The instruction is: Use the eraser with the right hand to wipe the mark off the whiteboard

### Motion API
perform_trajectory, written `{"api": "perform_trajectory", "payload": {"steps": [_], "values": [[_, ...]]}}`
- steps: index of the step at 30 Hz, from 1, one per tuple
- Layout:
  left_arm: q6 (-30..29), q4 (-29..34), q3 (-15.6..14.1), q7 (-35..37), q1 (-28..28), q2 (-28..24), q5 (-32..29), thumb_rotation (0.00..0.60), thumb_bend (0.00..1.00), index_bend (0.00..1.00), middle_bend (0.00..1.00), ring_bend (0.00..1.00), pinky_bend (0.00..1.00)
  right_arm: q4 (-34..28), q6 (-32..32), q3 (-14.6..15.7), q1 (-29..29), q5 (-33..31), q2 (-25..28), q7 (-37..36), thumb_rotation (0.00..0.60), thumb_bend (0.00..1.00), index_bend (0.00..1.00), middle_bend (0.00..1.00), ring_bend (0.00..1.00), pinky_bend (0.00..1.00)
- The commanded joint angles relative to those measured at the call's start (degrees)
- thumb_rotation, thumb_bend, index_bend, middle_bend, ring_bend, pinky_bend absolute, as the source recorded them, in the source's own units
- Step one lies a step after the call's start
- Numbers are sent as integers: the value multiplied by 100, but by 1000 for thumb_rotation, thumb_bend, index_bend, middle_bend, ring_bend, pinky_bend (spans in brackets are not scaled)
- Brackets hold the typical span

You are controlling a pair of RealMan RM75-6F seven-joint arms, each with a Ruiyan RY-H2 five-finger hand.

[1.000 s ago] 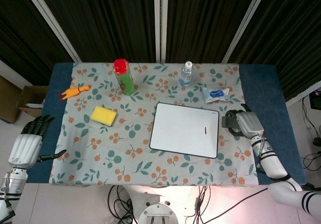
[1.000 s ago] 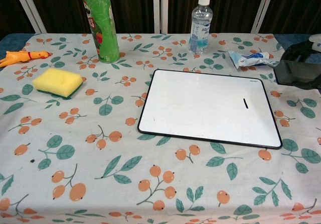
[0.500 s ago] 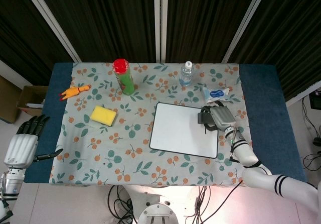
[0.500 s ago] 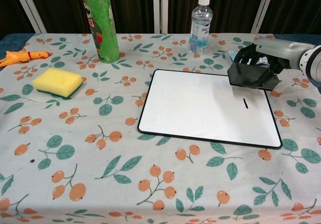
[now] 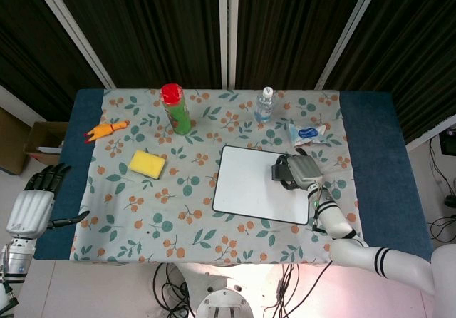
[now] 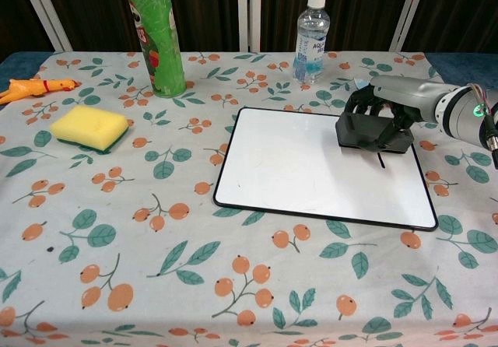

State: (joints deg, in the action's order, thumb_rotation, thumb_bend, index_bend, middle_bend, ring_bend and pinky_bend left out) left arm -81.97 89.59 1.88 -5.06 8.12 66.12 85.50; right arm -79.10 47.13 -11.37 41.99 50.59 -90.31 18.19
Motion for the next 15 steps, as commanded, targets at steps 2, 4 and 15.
{"api": "perform_trajectory", "payload": {"steps": [2, 4, 15], "values": [[-11, -29, -2, 37, -14, -5, -11, 244, 61, 102, 82, 63, 163, 67, 111, 37, 30, -110, -113, 121, 600, 424, 726, 545, 442, 78], [-26, -54, 2, 64, -24, 1, -17, 245, 61, 102, 82, 63, 163, 84, 158, 43, 36, -153, -160, 161, 600, 429, 727, 545, 442, 62], [-18, -124, -3, 155, -39, 20, -34, 242, 61, 106, 82, 63, 164, -19, 283, 139, 66, -110, -237, 304, 600, 438, 733, 552, 448, 61]]}}
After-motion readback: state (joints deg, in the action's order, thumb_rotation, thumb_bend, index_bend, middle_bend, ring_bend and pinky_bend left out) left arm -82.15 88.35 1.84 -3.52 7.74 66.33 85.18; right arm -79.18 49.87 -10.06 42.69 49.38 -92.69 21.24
